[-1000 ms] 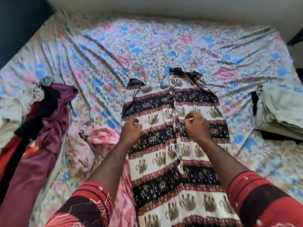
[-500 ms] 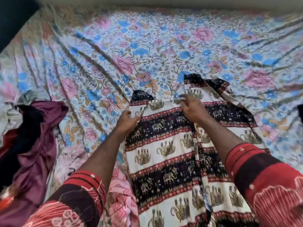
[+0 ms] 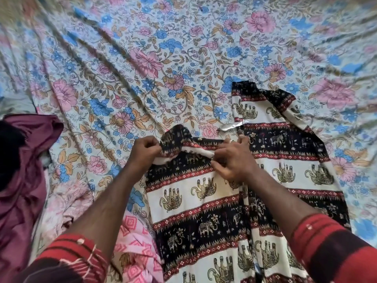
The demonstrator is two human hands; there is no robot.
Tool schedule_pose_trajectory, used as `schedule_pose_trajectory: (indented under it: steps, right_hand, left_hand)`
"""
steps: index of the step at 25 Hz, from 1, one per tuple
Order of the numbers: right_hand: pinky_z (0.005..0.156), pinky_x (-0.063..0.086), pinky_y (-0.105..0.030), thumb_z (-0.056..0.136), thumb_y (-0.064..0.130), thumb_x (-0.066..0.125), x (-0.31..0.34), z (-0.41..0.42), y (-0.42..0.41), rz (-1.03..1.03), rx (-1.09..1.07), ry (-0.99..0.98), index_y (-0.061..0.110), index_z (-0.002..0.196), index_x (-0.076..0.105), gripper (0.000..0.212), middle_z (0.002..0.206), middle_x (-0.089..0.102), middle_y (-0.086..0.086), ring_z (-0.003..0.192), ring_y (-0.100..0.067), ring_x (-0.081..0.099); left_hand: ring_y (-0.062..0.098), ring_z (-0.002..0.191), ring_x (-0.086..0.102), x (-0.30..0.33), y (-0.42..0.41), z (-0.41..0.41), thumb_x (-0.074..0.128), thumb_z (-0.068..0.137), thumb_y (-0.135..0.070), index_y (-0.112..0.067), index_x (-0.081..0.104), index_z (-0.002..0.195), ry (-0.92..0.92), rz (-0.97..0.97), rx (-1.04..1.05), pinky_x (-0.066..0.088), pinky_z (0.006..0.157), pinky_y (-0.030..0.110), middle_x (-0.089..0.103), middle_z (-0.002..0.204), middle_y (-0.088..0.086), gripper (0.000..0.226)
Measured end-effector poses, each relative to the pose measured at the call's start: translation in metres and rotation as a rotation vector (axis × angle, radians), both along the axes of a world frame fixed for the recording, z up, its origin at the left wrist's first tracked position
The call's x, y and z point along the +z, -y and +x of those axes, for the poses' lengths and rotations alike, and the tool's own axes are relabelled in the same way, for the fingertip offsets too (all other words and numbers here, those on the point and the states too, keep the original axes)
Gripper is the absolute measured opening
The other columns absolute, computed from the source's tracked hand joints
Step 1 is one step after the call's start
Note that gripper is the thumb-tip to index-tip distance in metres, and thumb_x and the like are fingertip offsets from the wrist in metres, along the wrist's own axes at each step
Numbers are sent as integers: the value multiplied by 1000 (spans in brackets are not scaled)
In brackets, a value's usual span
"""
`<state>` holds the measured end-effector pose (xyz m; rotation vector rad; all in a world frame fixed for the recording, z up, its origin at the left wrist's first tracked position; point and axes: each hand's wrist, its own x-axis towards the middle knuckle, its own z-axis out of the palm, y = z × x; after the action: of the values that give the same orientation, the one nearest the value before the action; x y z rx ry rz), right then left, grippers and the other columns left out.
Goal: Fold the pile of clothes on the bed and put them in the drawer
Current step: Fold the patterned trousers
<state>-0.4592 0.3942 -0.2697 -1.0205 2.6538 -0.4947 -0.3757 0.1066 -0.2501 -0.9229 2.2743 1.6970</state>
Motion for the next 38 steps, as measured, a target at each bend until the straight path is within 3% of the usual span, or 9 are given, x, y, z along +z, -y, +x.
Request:
schedule_pose_trajectory:
  steps: [4,7,11,14,17,22,30,34,38]
  right_hand:
    - [90,52,-47,95,49,56,-3,-22,24,-239,-211,0,26,80,71,31,63,63,11,53,-2,54]
    - [108,44,-57,89,39,74,11,-32,50,-73,-255,131,32,133,58,47,117,67,8,102,-10,64]
    - [115,28,-59,89,48,72,16,-14,54,22,-136,151,34,114,67,30,94,61,19,99,-9,59]
    - [100,49,-54,86,33,68,8,-24,38,-282,-394,-88,33,119,61,34,115,57,1,97,-12,60]
    - [109,42,-49,85,10,75,10,-48,33,-16,-528,-32,35,132,58,56,132,51,-3,108,-15,57]
    - [104,47,-49,98,25,68,21,-55,51,103,-471,36,25,103,73,7,86,66,7,80,-11,61]
    - [98,55,-35,94,1,65,50,-50,159,-295,-19,535,27,140,57,53,148,55,-6,117,-16,64]
    - [87,58,-44,97,24,60,38,-58,150,-310,-22,973,18,121,68,27,109,73,-12,92,-23,71]
    - [72,55,-41,92,23,72,44,-87,121,-115,-16,934,10,96,68,14,83,70,-6,70,-18,66]
  left_hand:
    - [19,84,62,8,6,-9,76,89,-29,-15,53,107,35,91,-102,53,74,36,58,99,6,33]
    - [19,97,63,17,-5,-20,83,84,-30,-21,49,129,101,-49,-163,48,74,28,59,107,2,58]
    - [26,100,67,16,-2,-14,74,84,1,-14,67,105,20,131,-20,53,77,29,70,104,8,27]
    - [24,96,67,14,7,-7,75,82,2,-15,67,105,41,174,-17,57,88,42,69,103,9,30]
    - [26,99,67,12,8,-6,76,82,0,-13,66,109,63,211,-9,58,85,42,68,106,10,33]
    - [20,87,73,17,1,-12,77,85,-15,-8,68,108,-50,287,48,59,71,31,72,104,10,25]
    - [19,79,67,23,8,-22,56,93,15,-12,60,80,-117,192,-50,61,68,32,69,89,5,30]
    - [13,87,69,33,29,-30,51,98,11,-15,60,84,-217,227,80,63,72,33,69,99,4,31]
    - [18,98,72,39,50,-47,59,96,7,-20,63,99,-284,177,205,61,73,29,72,113,9,28]
